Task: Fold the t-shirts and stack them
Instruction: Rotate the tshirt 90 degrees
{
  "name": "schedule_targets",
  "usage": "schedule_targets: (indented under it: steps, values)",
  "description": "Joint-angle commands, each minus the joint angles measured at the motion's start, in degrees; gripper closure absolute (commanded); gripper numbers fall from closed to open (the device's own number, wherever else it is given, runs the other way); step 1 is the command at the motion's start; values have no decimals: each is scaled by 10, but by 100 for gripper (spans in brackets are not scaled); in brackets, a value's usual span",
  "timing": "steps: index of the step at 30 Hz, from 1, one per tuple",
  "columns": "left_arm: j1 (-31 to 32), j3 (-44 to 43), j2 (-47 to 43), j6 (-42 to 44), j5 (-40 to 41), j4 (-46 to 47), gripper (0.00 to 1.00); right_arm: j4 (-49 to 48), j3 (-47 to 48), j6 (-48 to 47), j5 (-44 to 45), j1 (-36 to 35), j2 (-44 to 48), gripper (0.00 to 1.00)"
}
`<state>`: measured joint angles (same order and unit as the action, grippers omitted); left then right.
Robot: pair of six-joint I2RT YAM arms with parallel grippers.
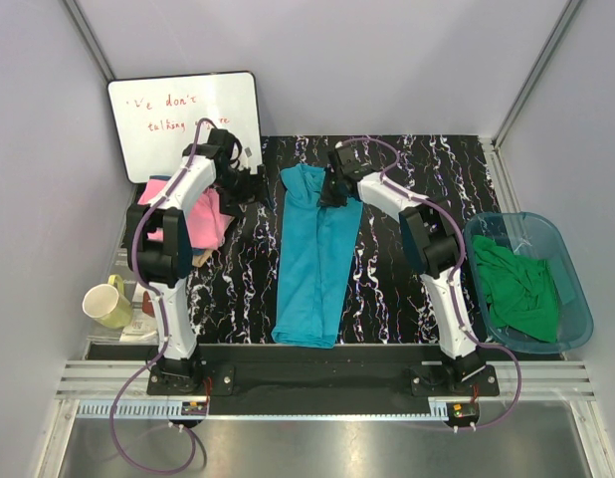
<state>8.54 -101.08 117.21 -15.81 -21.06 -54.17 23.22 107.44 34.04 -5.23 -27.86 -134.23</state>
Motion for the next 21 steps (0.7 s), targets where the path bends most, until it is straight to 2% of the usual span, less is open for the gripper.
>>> schedule_targets:
  steps: [1,12,21]
  values:
    - [-4,12,-44,14,-20,11,1,-9,42,-25,10,-10,-10,90]
    - [-4,18,-37,11,-23,16,1,-13,62,-70,-46,-28,27,90]
    - [-4,22,-30,16,-32,16,1,-24,-1,-90,22,-28,108,92]
